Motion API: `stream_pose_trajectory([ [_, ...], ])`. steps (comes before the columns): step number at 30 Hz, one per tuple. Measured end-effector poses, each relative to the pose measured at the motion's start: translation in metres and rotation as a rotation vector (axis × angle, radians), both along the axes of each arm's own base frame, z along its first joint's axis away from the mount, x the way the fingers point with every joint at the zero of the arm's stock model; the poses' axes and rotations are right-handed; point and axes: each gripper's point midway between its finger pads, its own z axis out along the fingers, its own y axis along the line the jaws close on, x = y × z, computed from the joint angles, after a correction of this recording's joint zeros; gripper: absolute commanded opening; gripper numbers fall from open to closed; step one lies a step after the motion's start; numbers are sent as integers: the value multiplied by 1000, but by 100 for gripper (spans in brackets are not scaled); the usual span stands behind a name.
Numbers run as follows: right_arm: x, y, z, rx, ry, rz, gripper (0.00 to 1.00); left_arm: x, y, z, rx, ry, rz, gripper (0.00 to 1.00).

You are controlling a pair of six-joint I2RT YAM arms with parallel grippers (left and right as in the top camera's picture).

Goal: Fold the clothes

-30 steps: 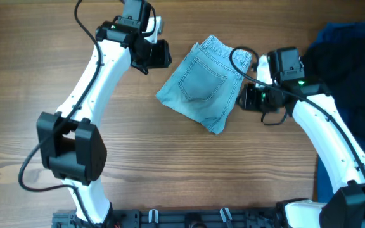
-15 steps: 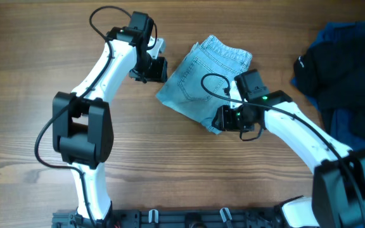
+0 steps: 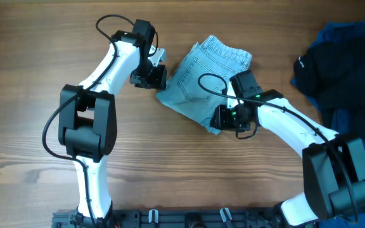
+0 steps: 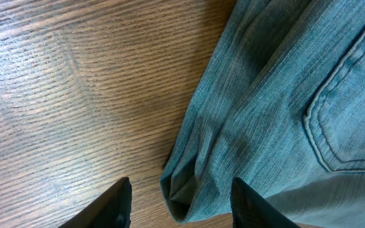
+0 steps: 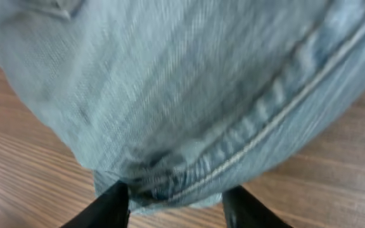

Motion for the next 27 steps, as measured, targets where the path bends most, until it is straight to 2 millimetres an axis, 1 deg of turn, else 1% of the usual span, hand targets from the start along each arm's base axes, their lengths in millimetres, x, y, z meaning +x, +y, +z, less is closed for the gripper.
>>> stream_pose_trajectory([
  [2,5,-3,1,4,-13,-12,50,0,0,0,0,0,0,49],
  [4,8,-7,1,4,-21,-17,55,0,0,0,-1,-2,0,54],
  [6,13,-16,3,-1,-27,-19,59,3,-2,0,-8,-14,-1,55],
  [7,23,-25,10,-3,-34,-36,59,7,-4,1,-19,-29,-3,55],
  [8,33,-34,22,1,-39,-46,59,10,-6,2,-32,-39,-5,55],
  [9,52,-47,42,13,-61,-85,57,15,-9,3,-47,-60,-7,56],
  [10,60,-53,50,17,-81,-98,54,16,-10,3,-53,-66,-7,55],
  [12,77,-68,66,23,-119,-134,33,19,-12,4,-64,-78,-8,55],
  [13,83,-78,70,21,-134,-161,22,20,-13,4,-66,-81,-9,55],
  [14,85,-85,70,12,-134,-179,16,20,-13,5,-69,-83,-9,55],
  [15,85,-93,68,-13,-127,-201,11,20,-13,5,-69,-83,-9,55],
  [17,90,-100,61,-47,-134,-226,6,21,-14,5,-70,-85,-9,55],
  [19,97,-102,48,-64,-136,-238,5,21,-14,5,-71,-86,-9,55],
  [21,103,-103,28,-72,-123,-245,4,21,-14,5,-73,-87,-9,55],
  [24,119,-96,2,-71,-140,-238,4,22,-15,5,-76,-90,-10,55],
  [26,126,-87,-15,-70,-148,-222,4,22,-15,5,-76,-90,-10,54],
  [27,127,-83,-18,-69,-154,-215,4,22,-15,5,-76,-90,-10,54],
])
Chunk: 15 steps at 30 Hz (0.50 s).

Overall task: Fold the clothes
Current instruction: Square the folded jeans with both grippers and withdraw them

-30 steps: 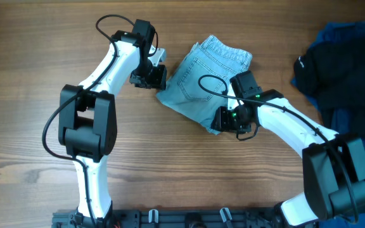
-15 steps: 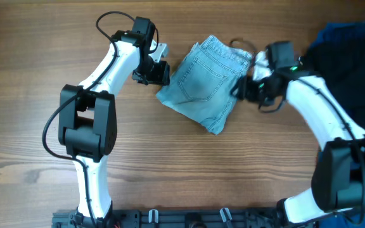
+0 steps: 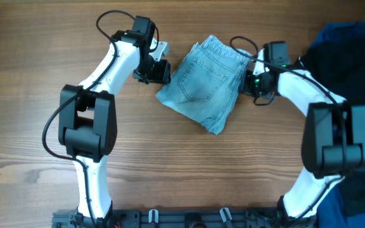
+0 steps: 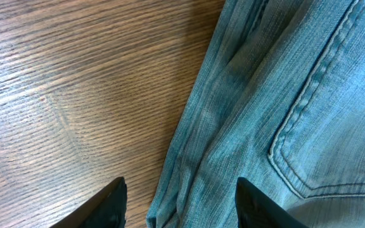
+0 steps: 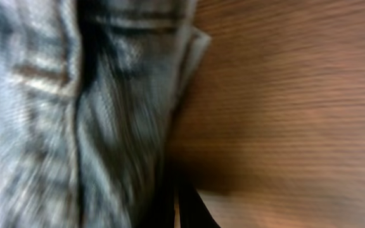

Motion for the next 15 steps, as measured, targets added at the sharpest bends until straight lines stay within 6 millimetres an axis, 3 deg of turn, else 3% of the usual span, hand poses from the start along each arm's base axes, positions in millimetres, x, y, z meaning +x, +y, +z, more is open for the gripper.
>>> stream_pose_trajectory([
  [3,15,15,2,9,-73,29,4,0,0,0,-2,1,0,53],
  [5,37,32,14,32,-194,61,4,0,0,0,-2,1,0,50],
  [8,56,46,27,53,-298,84,6,-1,-2,1,-15,5,-3,45],
  [10,66,50,36,59,-359,92,12,-1,-5,2,-30,3,-8,41],
  [12,68,45,36,55,-366,89,27,0,-6,2,-37,2,-6,41],
  [15,70,24,37,26,-337,83,39,2,-1,3,-46,11,27,46],
])
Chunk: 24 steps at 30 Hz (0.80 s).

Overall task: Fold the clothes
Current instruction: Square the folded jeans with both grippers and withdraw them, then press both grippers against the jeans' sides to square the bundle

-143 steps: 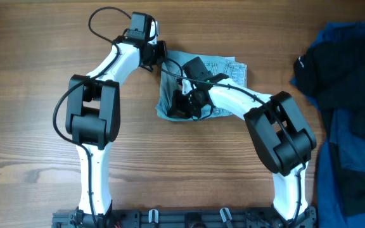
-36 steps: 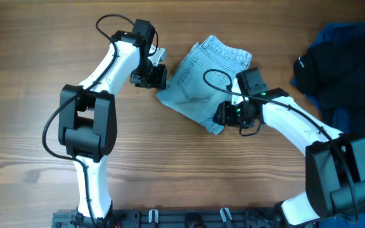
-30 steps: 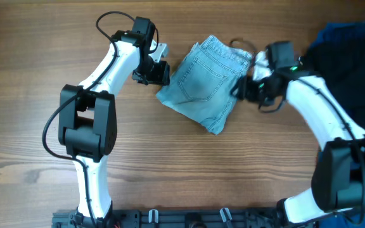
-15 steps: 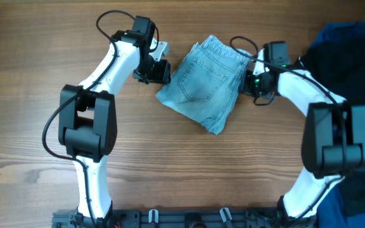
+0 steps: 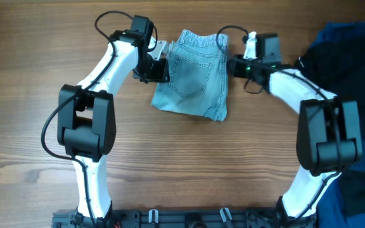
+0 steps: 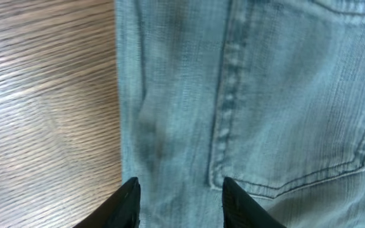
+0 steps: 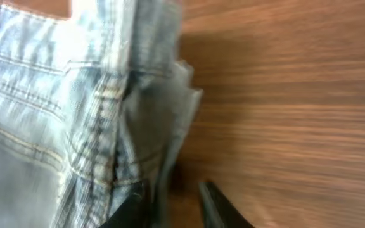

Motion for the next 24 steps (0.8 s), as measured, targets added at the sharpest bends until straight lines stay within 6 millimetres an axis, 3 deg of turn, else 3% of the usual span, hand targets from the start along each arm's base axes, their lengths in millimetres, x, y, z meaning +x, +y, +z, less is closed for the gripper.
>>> stream_pose_trajectory([
  [3,-14,-25,3,-28,107,-22,40,5,15,3,-8,15,78,48],
  [6,-51,-37,19,-44,254,-31,40,4,36,14,-9,40,160,53],
  [7,-72,-37,29,-50,316,-23,40,-1,42,19,-6,64,185,54],
  [10,-115,-25,42,-52,444,18,40,-11,45,24,1,102,204,58],
  [11,-121,-19,42,-48,462,37,40,-13,43,23,3,109,202,59],
  [14,-139,1,33,-48,509,96,41,-21,41,17,9,133,198,63],
  [16,-155,16,22,-54,545,134,49,-29,40,9,17,160,193,64],
  [24,-167,34,7,-58,563,129,52,-53,42,-11,23,239,192,63],
])
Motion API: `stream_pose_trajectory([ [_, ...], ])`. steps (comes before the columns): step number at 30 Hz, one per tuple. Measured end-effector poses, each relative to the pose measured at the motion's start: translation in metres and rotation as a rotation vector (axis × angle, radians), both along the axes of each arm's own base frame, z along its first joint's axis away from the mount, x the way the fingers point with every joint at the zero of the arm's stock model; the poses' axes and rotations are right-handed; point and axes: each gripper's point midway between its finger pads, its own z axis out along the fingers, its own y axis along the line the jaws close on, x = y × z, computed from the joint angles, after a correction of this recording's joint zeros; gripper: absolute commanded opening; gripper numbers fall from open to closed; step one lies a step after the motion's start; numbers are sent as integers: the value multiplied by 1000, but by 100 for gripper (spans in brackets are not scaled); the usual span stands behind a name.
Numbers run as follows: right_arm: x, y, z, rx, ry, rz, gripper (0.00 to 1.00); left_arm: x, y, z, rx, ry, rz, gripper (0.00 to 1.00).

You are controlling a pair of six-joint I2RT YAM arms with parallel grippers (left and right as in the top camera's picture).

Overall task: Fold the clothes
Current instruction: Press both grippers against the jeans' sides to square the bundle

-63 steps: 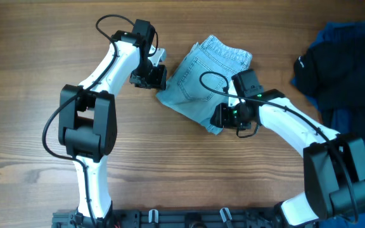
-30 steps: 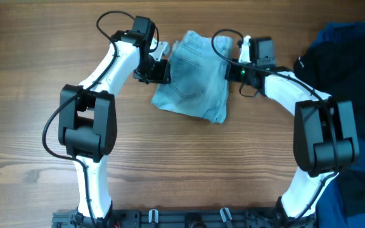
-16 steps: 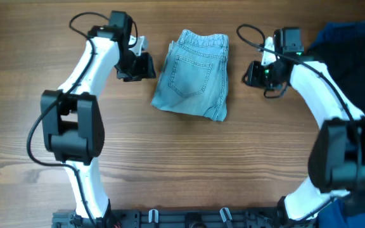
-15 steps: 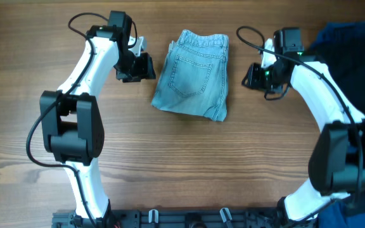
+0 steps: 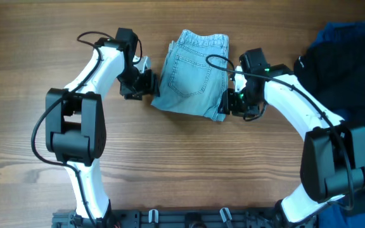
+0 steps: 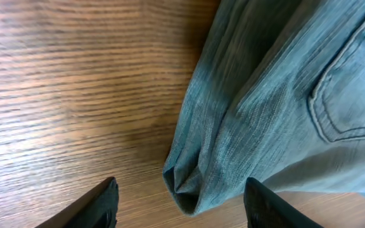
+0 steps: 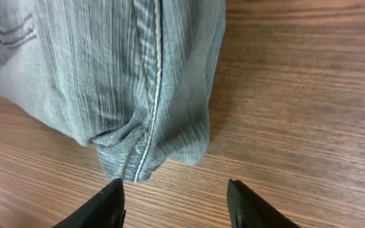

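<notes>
The light-blue jeans [image 5: 192, 73] lie folded into a compact rectangle at the back middle of the table, back pocket up and waistband toward the far edge. My left gripper [image 5: 146, 85] sits at their lower left corner. In the left wrist view it [image 6: 182, 212] is open, with the folded denim corner [image 6: 198, 183] lying loose between the fingers [image 6: 103, 202]. My right gripper [image 5: 231, 104] is at the lower right corner. The right wrist view shows it [image 7: 176, 206] open, with the seamed corner [image 7: 144, 152] just ahead of the fingertips [image 7: 109, 202] and nothing held.
A heap of dark blue clothes [image 5: 350, 57] fills the right edge of the wooden table [image 5: 170, 164]. Both white arms reach in from the near edge, their cables looping above the jeans.
Both grippers have moved from the upper sides of the jeans down to the lower corners, and both stand wide open. The jeans lie in about the same place.
First the folded jeans lay skewed, with my left gripper at their left corner and my right at the bottom corner. Then my right gripper was at their right edge by the waistband. By 0.8 s ago the jeans lay square. Now both grippers are open at the lower corners.
</notes>
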Motion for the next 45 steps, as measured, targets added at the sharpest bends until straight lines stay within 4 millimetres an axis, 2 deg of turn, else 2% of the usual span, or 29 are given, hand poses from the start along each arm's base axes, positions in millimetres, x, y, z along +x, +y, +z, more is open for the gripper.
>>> stream_pose_trajectory([
  [7,2,23,-1,-1,-33,5,52,-4,-7,-3,-47,14,1,60],
  [14,3,23,-5,-46,-44,-24,52,-6,-11,-2,-61,19,-3,61],
  [16,4,22,-12,-52,-44,-31,51,-9,-13,-5,-63,25,-9,58],
  [18,3,21,-20,-57,-40,-34,50,-11,-15,-12,-65,19,-13,49],
  [22,3,21,-24,-57,-34,-48,45,-12,-17,-21,-71,12,-5,33],
  [23,3,21,-24,-56,-34,-51,40,-11,-17,-21,-74,5,-5,29],
  [26,5,22,-24,-51,-44,-56,31,-6,-18,-21,-78,-15,-3,27],
  [30,10,25,-25,-40,-64,-69,5,-5,-19,-21,-79,-21,-3,24],
  [36,8,23,-27,-45,-63,-55,4,-3,-20,-21,-83,-28,-3,5],
  [45,8,-8,-29,-81,-54,-4,4,1,-32,-18,-124,-54,-19,4],
])
